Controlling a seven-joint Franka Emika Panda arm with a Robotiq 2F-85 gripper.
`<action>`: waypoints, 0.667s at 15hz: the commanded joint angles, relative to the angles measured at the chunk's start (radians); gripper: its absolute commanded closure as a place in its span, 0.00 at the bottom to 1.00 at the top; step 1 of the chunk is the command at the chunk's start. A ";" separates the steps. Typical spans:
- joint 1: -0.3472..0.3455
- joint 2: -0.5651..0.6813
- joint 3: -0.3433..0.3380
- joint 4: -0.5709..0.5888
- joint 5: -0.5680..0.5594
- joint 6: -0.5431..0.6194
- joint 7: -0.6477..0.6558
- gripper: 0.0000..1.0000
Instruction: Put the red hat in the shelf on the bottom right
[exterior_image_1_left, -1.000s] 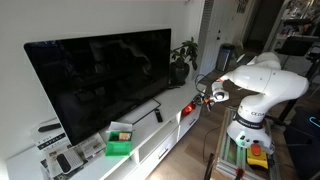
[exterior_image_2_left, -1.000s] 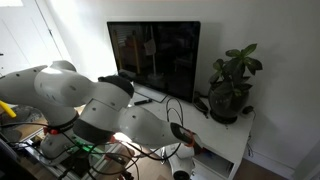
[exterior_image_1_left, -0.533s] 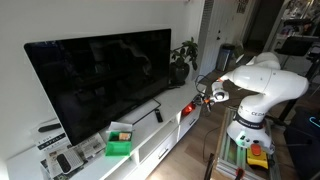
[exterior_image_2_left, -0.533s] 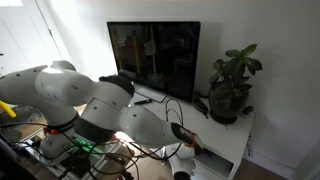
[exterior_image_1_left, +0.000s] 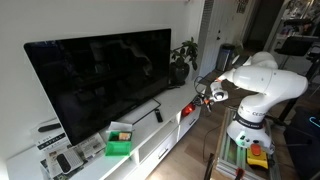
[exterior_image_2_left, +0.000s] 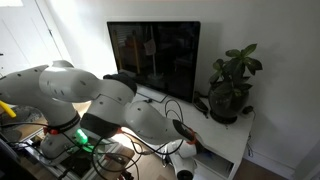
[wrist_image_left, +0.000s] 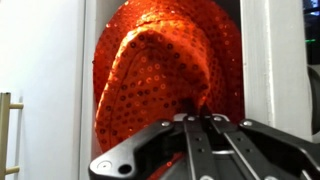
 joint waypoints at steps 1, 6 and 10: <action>0.079 0.016 -0.004 0.068 0.063 -0.018 0.018 0.92; 0.089 0.014 -0.013 0.074 0.114 -0.016 -0.007 0.98; 0.093 0.007 -0.028 0.067 0.188 -0.043 -0.031 0.98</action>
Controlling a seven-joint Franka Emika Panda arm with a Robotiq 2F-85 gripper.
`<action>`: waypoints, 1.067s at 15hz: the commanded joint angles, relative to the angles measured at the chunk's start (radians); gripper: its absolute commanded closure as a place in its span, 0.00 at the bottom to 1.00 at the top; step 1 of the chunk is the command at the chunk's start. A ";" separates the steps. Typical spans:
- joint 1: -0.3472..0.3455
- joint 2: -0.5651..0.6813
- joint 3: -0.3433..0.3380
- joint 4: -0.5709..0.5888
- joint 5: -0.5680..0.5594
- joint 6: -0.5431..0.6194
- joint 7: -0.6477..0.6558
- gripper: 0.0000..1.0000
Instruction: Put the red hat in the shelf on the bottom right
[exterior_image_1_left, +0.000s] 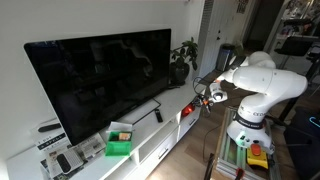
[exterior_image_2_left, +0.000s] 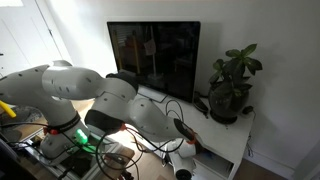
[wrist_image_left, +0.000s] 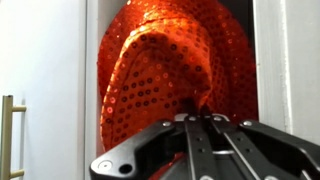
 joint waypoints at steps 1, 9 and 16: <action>0.041 0.004 0.018 0.051 0.102 -0.032 -0.014 0.97; 0.063 0.006 -0.010 0.055 0.134 -0.037 -0.020 0.35; 0.060 0.032 -0.010 0.086 0.092 -0.019 -0.029 0.01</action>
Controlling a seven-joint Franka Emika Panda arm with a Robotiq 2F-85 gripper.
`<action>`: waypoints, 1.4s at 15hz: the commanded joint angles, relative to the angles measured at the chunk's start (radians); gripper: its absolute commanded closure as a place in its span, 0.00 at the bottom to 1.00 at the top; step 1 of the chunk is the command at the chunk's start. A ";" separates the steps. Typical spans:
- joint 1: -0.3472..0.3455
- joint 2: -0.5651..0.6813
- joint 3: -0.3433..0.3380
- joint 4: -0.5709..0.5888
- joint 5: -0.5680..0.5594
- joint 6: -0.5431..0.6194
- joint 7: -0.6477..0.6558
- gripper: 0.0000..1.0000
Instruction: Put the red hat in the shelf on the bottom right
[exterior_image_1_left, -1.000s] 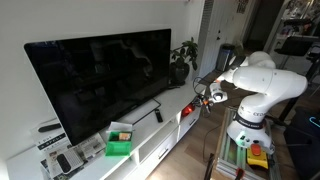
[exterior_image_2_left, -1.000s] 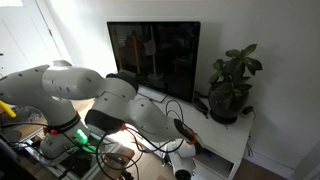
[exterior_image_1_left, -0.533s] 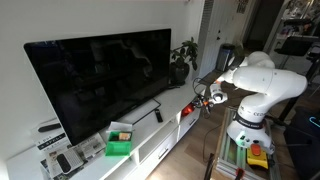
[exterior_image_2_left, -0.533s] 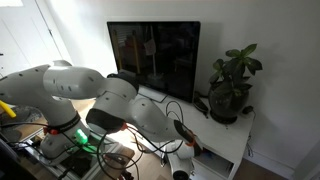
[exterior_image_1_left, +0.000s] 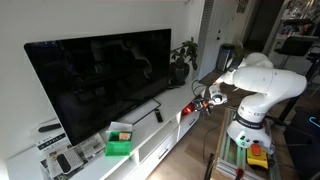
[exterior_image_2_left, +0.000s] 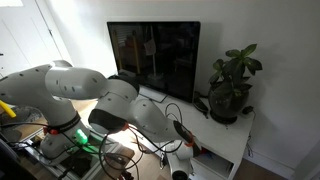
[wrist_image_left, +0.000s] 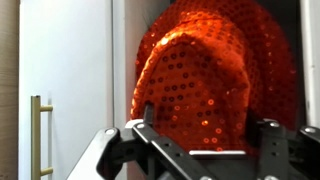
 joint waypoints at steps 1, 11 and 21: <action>0.009 0.004 0.047 0.064 0.008 -0.044 -0.008 0.00; 0.015 -0.031 0.019 0.053 -0.132 -0.068 -0.034 0.00; 0.024 -0.110 -0.044 0.035 -0.307 -0.181 -0.002 0.00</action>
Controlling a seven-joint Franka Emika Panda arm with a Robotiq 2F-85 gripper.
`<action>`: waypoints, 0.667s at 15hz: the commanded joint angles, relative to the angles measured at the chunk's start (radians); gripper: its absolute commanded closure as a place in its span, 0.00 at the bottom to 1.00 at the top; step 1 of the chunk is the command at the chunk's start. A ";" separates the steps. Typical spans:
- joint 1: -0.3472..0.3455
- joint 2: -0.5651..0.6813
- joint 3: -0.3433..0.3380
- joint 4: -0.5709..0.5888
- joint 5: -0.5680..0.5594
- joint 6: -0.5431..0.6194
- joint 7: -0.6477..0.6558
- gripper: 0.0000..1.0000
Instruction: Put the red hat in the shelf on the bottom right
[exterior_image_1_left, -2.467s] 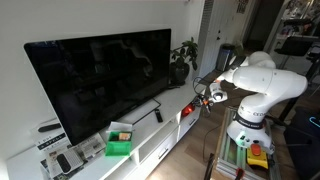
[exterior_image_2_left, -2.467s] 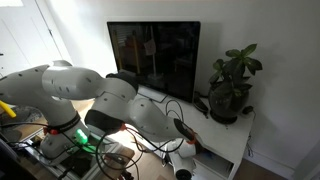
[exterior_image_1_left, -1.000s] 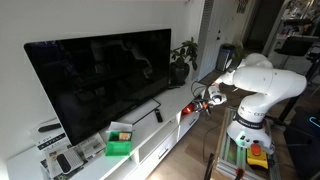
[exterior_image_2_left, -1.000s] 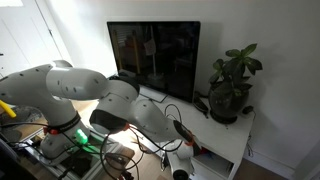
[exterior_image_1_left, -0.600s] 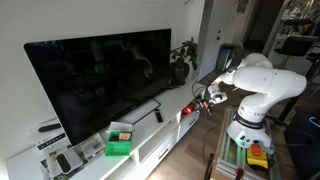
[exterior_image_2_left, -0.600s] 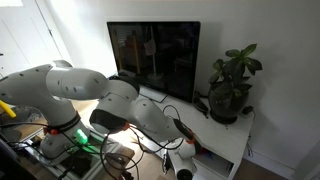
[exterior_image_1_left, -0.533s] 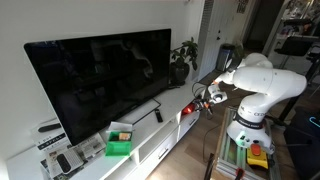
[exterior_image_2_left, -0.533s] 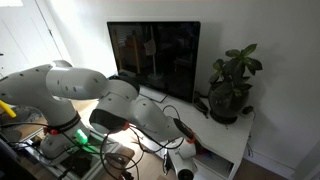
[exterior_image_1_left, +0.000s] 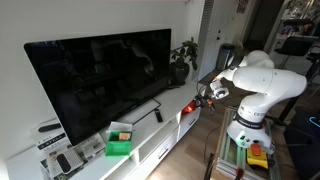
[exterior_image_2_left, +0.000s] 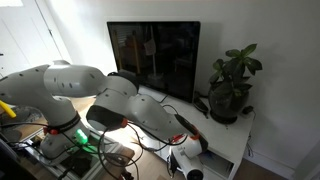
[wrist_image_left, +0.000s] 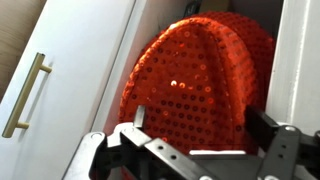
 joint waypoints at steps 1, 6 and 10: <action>0.050 -0.067 -0.041 -0.015 -0.082 -0.077 0.101 0.00; 0.128 -0.080 -0.097 0.003 -0.191 -0.104 0.208 0.00; 0.136 -0.070 -0.105 0.004 -0.188 -0.101 0.186 0.00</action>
